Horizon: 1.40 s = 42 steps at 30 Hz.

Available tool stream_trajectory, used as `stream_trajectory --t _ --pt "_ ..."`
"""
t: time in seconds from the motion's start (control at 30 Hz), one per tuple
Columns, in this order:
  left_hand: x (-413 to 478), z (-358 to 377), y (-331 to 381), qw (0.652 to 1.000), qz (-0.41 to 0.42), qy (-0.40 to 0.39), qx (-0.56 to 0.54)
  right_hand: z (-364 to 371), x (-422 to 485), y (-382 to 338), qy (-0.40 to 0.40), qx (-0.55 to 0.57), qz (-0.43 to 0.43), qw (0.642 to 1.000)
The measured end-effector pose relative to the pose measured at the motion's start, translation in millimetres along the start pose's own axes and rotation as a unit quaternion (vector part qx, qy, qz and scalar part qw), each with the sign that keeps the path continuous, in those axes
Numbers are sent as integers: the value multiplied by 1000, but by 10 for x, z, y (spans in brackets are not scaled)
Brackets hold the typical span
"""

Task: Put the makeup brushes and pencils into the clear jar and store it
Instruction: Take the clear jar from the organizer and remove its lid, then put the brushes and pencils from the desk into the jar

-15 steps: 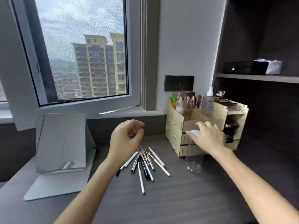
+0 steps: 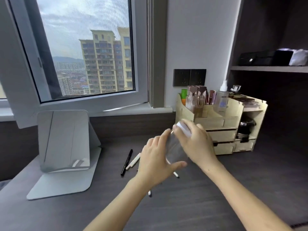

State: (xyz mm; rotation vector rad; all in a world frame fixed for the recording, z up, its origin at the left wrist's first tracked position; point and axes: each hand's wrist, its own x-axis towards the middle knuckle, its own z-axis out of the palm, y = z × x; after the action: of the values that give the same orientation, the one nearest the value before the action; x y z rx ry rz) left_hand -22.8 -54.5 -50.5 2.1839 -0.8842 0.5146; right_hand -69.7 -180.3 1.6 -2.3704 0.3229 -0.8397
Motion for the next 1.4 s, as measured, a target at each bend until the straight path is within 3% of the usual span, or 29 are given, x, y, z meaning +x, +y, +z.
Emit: stream_trajectory --t 0.07,0.13,0.17,0.23,0.3,0.37,0.43,0.5,0.57,0.63,0.7,0.93,1.1,1.23,1.4 --pt "-93 -27 -30 998 11 62 -3 82 -129 -81 -33 68 -15 997" --pt "-189 -166 -130 998 3 45 -35 103 -187 -64 -76 85 -60 992" --pt "-238 -259 -194 996 -21 -8 -89 87 -207 -55 -121 99 -77 985" --pt "-314 -451 -287 955 -79 -142 -249 64 -238 -53 -239 162 -95 953" --pt "-357 -577 -373 917 -103 -207 -325 33 -238 -92 -326 222 -102 913" --pt "-378 -642 -469 915 -108 -203 -332 -2 -178 -88 -313 286 -94 901" --pt "-404 -702 -581 927 -115 -162 -318 -38 -109 24 -244 345 -39 906" --pt "-456 -757 -711 945 -123 -108 -283 -17 -97 277 -210 271 8 939" --pt "-512 -781 -823 958 -125 -66 -248 69 -166 598 -239 79 31 967" --pt "-544 -754 -915 968 -121 -44 -214 197 -299 838 -274 -94 25 957" --pt "-545 -694 -1003 973 -118 -19 -196 303 -431 939 -286 -183 18 940" --pt "-570 -574 -1128 976 -98 69 -184 442 -504 992 -293 -257 -6 921" --pt "-592 -464 -1172 962 -109 165 -188 813 -177 696 -146 -187 -65 969" --pt "-619 -412 -1221 960 -112 210 -145 1260 130 530 -185 -305 -75 931" --pt "-676 -366 -1295 974 -81 207 -44 1560 329 488 -253 -399 -19 881"
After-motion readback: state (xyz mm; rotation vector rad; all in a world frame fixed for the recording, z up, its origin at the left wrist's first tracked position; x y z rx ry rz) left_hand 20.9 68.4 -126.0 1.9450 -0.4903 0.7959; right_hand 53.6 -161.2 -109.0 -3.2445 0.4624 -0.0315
